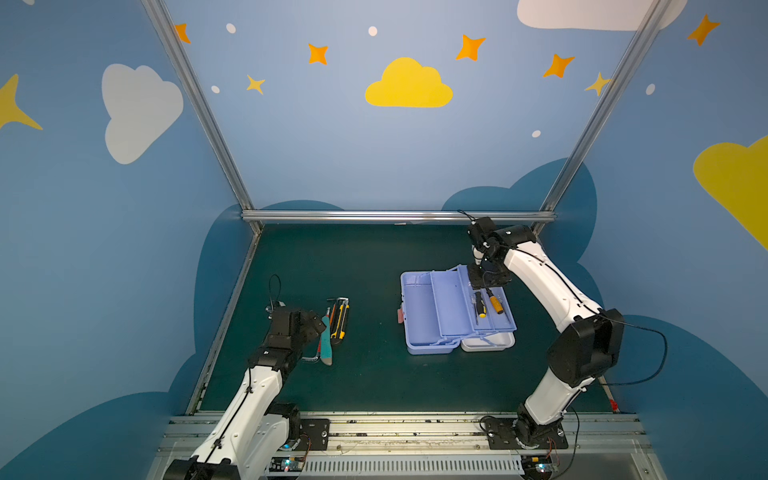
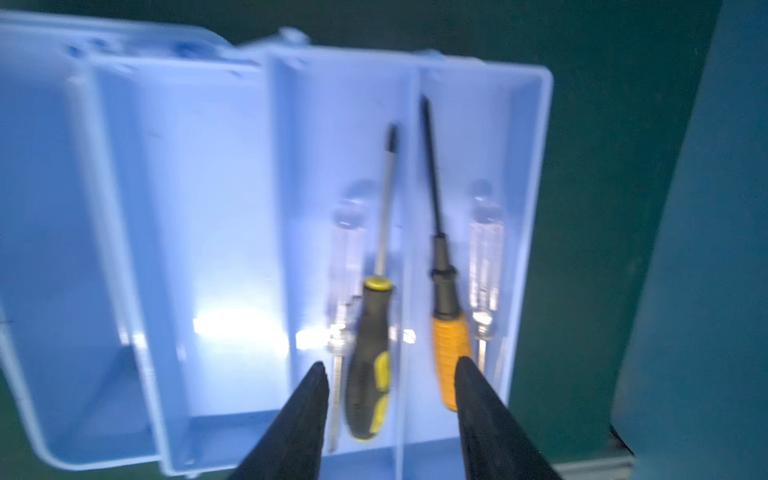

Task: Pack the tool kit
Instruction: 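Open the right gripper to release the screwdriver into the tray, then move the right gripper back to the yellow-black utility knife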

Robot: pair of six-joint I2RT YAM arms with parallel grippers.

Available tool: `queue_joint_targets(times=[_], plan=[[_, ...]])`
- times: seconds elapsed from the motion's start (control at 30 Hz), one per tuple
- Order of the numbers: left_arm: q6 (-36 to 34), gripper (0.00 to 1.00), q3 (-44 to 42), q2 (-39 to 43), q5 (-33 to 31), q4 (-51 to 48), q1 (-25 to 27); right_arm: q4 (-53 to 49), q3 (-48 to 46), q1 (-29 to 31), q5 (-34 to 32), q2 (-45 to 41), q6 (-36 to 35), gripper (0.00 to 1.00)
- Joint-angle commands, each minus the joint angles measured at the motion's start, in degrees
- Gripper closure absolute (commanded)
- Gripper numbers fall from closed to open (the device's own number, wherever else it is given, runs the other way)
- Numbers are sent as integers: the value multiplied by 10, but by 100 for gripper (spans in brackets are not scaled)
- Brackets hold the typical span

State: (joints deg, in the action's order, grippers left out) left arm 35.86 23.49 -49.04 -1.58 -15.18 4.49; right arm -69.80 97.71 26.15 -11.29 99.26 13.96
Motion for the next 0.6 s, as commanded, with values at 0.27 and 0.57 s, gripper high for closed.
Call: queue_joint_targets(times=[0.27, 0.57], plan=[[0, 0, -10, 14, 6, 2, -3, 207, 140, 260, 195, 225, 58, 52], [-2, 0, -19, 57, -6, -18, -3, 178, 336, 314, 216, 425, 86, 52]])
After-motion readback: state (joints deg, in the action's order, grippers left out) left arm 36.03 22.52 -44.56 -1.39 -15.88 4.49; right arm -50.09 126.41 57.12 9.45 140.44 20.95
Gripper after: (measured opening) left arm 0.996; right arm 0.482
